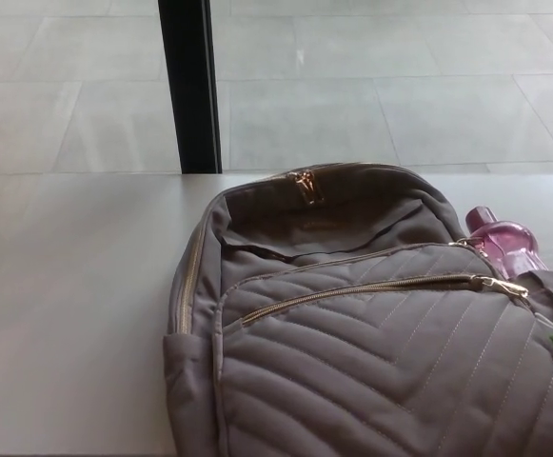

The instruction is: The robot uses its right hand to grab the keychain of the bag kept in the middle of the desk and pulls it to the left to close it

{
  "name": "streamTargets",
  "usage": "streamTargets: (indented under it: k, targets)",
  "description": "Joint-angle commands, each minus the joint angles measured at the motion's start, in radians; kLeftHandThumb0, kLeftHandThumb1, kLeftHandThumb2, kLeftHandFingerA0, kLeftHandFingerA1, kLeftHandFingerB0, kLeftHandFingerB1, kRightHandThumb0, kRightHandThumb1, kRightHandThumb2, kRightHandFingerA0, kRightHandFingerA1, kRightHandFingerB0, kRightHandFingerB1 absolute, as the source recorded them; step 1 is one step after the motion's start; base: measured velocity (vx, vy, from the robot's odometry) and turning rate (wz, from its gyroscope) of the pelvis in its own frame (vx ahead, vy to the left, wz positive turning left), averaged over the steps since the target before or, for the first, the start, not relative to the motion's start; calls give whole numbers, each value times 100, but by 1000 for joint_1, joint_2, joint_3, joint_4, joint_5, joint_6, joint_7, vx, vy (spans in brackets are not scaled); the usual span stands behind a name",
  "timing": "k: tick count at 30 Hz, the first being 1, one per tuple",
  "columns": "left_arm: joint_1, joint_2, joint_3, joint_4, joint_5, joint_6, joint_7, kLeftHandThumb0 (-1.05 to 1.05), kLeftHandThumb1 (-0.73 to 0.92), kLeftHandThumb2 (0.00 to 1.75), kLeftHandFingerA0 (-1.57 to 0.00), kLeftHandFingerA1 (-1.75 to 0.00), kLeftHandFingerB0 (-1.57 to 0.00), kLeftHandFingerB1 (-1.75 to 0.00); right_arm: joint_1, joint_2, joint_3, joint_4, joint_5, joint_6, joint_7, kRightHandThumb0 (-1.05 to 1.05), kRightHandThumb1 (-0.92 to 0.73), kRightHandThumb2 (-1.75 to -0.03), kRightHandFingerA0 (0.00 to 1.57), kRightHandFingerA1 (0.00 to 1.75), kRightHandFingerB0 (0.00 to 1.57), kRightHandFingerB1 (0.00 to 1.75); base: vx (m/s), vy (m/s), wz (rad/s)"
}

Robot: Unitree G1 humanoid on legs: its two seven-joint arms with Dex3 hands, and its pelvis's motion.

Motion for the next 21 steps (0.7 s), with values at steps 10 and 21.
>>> streamTargets:
  k: [10,21]
  targets:
    - [0,37,-16,8,-14,-23,-26,-79,42,91,-60,-116,-40,-87,-52,-65,82,42,-158,78,3,-75,-77,-64,51,86,26,32,0,0,0]
    - [3,47,-49,20,-7,-37,-40,-86,40,108,-73,-100,-45,-80,-35,-35,103,-52,-274,68,-77,-53,-80,-64,76,119,39,34,0,0,0]
